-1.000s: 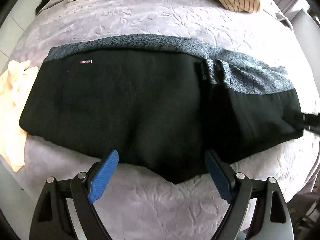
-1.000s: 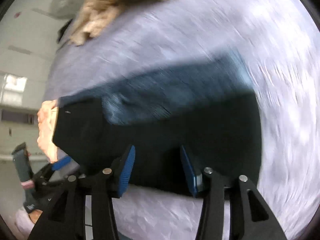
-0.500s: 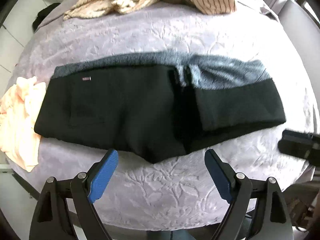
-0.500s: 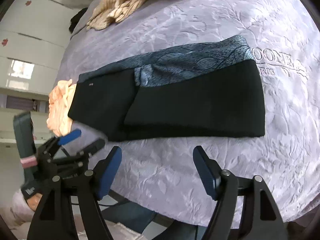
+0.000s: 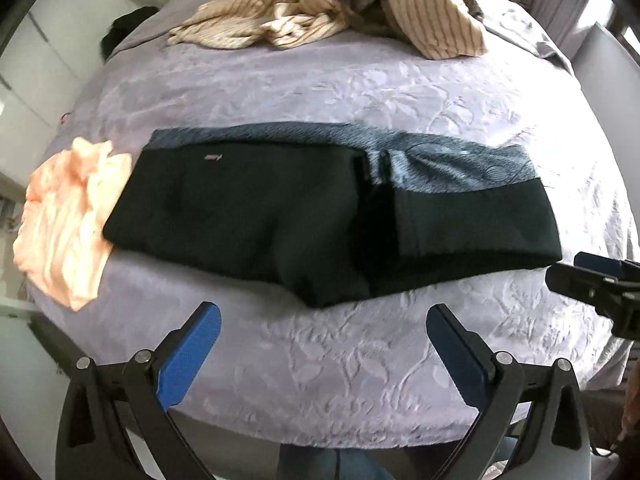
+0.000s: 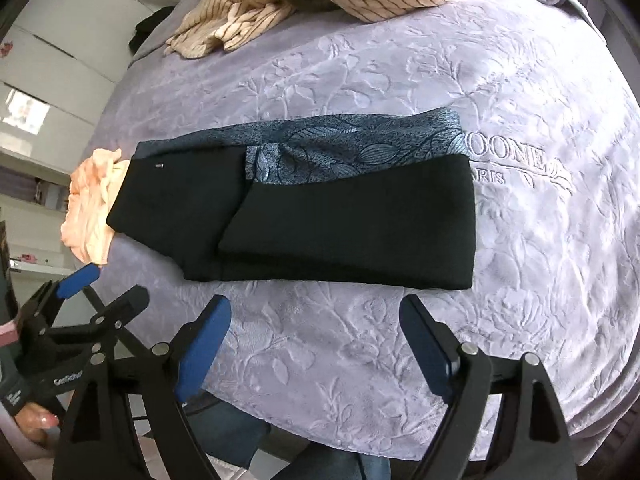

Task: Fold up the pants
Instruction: 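Release the trousers and lift both tools away from the folded strip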

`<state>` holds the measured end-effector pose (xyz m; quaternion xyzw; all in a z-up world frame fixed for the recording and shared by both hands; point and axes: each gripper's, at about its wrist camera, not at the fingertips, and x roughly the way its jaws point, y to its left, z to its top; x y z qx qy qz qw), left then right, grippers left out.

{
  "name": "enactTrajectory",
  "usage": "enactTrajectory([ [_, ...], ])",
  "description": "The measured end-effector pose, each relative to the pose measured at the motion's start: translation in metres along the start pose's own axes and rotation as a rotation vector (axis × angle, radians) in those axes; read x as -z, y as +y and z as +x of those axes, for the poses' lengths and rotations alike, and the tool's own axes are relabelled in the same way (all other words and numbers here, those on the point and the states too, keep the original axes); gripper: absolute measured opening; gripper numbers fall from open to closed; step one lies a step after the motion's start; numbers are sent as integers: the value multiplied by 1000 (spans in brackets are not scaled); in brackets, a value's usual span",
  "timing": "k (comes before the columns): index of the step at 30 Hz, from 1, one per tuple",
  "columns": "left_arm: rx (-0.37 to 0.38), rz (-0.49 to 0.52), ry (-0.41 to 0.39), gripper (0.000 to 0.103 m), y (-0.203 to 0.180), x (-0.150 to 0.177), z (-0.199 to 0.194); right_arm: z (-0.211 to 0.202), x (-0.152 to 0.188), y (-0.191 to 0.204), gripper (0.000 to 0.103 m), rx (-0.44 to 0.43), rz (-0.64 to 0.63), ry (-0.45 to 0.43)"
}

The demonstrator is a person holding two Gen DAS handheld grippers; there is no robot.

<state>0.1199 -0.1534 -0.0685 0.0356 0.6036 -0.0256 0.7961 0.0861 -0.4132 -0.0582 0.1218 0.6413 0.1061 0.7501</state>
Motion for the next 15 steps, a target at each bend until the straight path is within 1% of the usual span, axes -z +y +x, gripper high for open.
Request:
enactTrajectory([
  [4, -25, -30, -10, 103, 15, 6, -4, 7, 0, 11, 89, 15, -26, 8],
  [7, -28, -37, -17, 103, 29, 6, -5, 7, 1, 22, 89, 19, -34, -4],
  [11, -14, 8, -17, 103, 46, 6, 1, 13, 5, 35, 89, 43, -8, -7],
  [15, 1, 48, -22, 103, 74, 1, 6, 23, 11, 51, 89, 57, 64, -8],
])
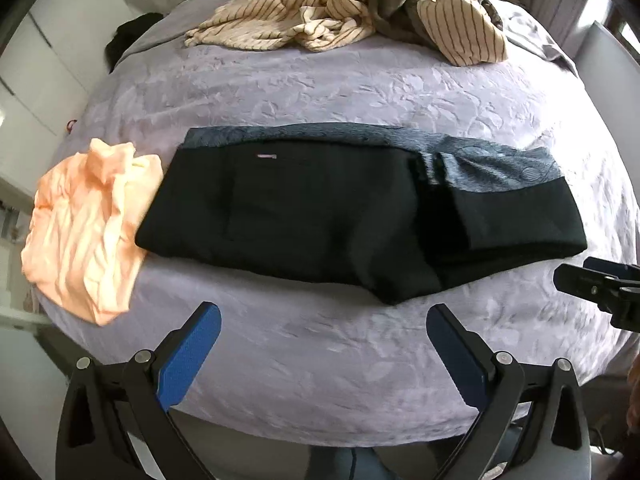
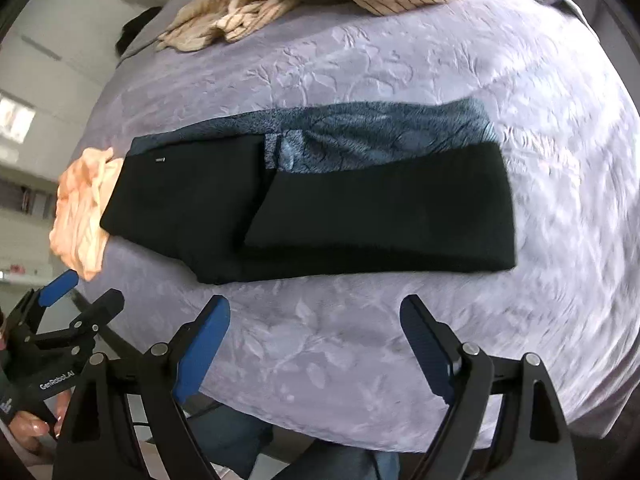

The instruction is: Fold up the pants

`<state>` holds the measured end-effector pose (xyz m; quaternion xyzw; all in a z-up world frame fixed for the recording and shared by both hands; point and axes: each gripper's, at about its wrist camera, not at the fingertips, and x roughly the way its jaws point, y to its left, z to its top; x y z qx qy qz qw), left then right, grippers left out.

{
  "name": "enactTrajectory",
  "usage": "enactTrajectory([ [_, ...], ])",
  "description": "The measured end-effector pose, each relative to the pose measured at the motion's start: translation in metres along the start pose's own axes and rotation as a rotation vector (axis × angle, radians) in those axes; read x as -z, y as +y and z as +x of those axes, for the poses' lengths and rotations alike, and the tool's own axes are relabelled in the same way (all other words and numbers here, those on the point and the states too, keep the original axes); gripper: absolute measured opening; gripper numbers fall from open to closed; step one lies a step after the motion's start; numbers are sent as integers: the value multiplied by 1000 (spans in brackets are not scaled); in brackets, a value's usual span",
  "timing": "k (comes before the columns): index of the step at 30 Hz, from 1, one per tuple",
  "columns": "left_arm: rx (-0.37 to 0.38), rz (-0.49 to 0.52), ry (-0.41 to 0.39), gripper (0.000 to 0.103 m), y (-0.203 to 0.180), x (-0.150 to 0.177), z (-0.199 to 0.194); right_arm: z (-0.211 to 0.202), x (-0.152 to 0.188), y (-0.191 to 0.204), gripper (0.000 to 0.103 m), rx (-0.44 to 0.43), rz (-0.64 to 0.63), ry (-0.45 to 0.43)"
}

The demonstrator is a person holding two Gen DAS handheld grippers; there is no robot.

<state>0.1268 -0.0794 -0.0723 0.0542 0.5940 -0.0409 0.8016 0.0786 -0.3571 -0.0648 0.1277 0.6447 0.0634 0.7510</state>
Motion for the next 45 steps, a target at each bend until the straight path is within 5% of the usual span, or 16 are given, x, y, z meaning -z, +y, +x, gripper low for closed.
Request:
enactTrajectory([
  [16, 41, 43, 20, 103, 103, -2, 27, 54, 25, 104, 89, 17, 95, 81],
  [31, 89, -30, 30, 103, 109, -9, 34, 51, 11, 119, 89, 18, 28, 114],
  [45, 94, -113, 123, 103, 99, 6, 65, 62, 12, 87, 89, 94, 46, 199],
])
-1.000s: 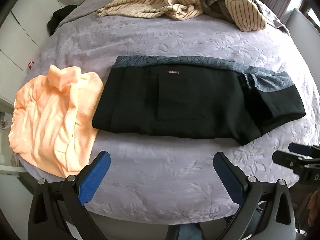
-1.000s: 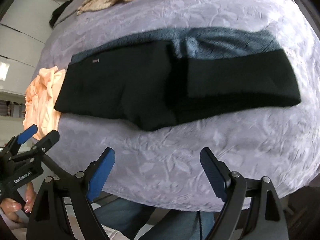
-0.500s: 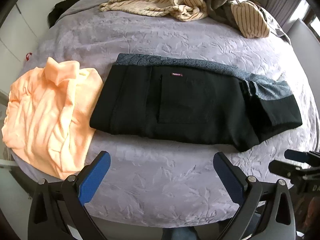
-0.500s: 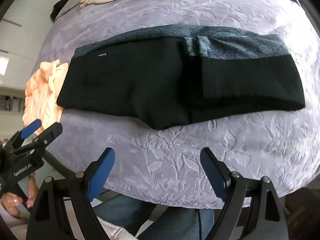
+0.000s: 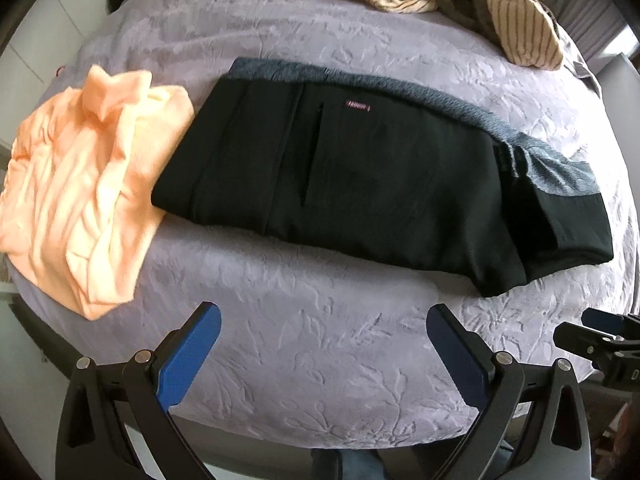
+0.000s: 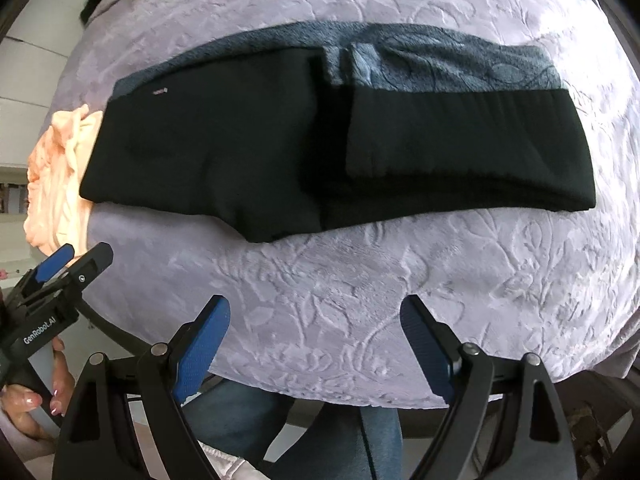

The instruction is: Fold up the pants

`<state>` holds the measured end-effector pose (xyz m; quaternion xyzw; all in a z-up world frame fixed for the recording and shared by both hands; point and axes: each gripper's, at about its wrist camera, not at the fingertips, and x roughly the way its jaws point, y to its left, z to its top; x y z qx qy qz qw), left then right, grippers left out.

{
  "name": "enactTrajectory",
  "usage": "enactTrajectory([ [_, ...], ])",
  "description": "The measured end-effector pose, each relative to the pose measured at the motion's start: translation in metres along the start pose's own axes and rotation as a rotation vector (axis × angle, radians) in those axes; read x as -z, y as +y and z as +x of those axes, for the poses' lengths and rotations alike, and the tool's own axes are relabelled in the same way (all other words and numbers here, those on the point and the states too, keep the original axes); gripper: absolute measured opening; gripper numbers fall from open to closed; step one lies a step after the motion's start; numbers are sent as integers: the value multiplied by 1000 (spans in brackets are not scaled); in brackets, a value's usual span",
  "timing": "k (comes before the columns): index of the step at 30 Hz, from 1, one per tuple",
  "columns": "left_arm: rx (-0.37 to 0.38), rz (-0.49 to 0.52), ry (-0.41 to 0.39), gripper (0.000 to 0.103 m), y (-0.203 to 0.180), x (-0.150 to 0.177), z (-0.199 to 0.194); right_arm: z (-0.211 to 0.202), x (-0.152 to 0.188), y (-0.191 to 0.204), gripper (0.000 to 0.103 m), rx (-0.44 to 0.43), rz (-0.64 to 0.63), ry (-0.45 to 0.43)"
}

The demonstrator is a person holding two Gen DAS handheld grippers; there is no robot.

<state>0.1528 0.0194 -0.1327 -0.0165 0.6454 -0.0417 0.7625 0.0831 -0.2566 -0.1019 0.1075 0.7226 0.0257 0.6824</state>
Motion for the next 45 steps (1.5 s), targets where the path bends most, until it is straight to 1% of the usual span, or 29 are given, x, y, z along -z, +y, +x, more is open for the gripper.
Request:
enactTrajectory([
  [6, 5, -37, 19, 103, 6, 0, 10, 4, -4, -3, 89, 26, 1, 11],
  [9, 7, -51, 23, 103, 7, -1, 13, 6, -9, 1, 89, 22, -10, 19],
  [17, 12, -65, 18, 103, 9, -4, 14, 8, -16, 13, 89, 29, -52, 20],
  [25, 12, -70, 22, 103, 14, -7, 16, 11, -20, 17, 89, 42, -50, 19],
  [34, 8, -74, 23, 103, 17, -9, 20, 20, -18, 19, 89, 27, -50, 41],
  [39, 16, -103, 20, 103, 28, -13, 21, 21, -16, 18, 89, 33, -47, 38],
  [45, 34, -147, 5, 103, 46, -16, 18, 19, -16, 26, 89, 73, -80, 12],
])
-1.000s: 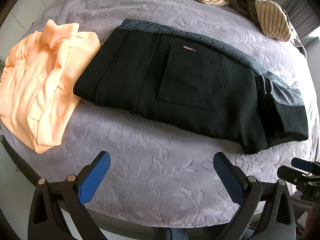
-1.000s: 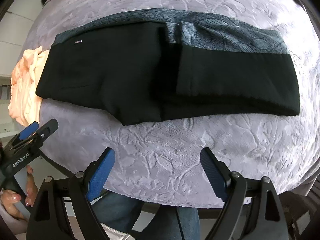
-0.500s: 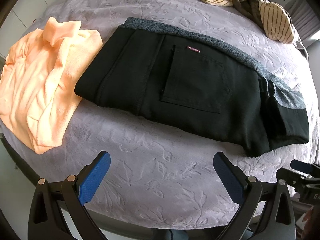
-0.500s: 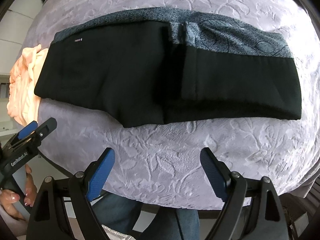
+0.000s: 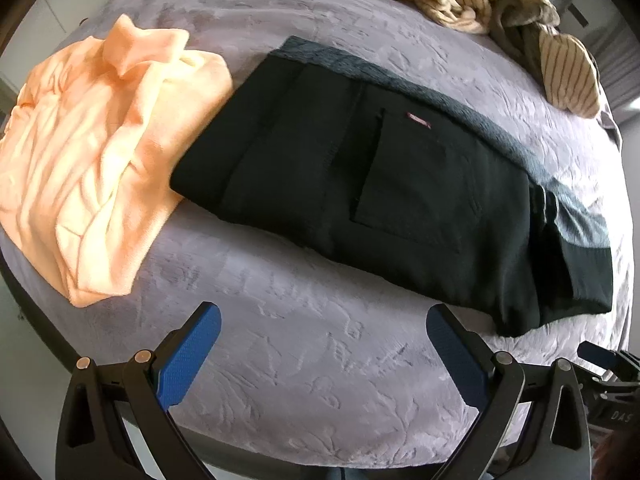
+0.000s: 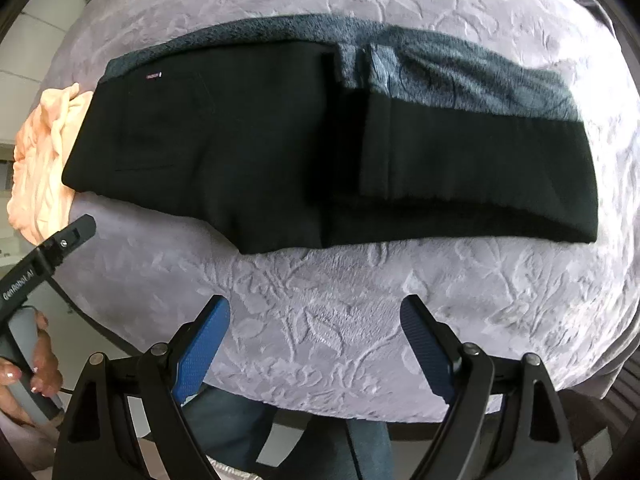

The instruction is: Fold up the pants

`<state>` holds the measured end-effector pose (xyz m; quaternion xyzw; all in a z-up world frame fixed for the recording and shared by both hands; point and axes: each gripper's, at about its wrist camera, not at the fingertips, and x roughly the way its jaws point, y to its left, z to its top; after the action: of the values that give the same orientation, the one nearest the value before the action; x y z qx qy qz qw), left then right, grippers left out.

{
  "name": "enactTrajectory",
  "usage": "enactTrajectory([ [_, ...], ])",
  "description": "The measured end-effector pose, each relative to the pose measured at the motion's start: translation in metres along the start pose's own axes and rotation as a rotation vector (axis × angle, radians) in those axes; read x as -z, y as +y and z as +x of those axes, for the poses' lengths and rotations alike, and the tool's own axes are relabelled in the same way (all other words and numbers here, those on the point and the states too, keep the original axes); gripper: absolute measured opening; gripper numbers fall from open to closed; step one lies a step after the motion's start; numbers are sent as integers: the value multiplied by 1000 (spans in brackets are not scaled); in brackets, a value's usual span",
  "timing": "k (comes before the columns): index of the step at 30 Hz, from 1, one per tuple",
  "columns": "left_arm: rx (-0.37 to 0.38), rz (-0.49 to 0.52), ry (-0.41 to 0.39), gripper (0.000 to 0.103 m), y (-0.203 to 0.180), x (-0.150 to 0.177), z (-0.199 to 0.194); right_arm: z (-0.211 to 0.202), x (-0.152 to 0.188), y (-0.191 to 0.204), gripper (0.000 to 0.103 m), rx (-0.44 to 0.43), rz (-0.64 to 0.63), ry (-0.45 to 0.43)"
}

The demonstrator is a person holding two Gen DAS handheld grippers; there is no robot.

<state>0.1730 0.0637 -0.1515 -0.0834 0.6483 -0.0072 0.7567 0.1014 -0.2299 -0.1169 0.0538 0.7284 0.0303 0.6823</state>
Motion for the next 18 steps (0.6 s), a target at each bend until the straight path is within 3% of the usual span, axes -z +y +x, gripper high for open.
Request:
enactTrajectory([
  [18, 6, -8, -6, 103, 3, -4, -4, -8, -18, 32, 89, 117, -137, -86],
])
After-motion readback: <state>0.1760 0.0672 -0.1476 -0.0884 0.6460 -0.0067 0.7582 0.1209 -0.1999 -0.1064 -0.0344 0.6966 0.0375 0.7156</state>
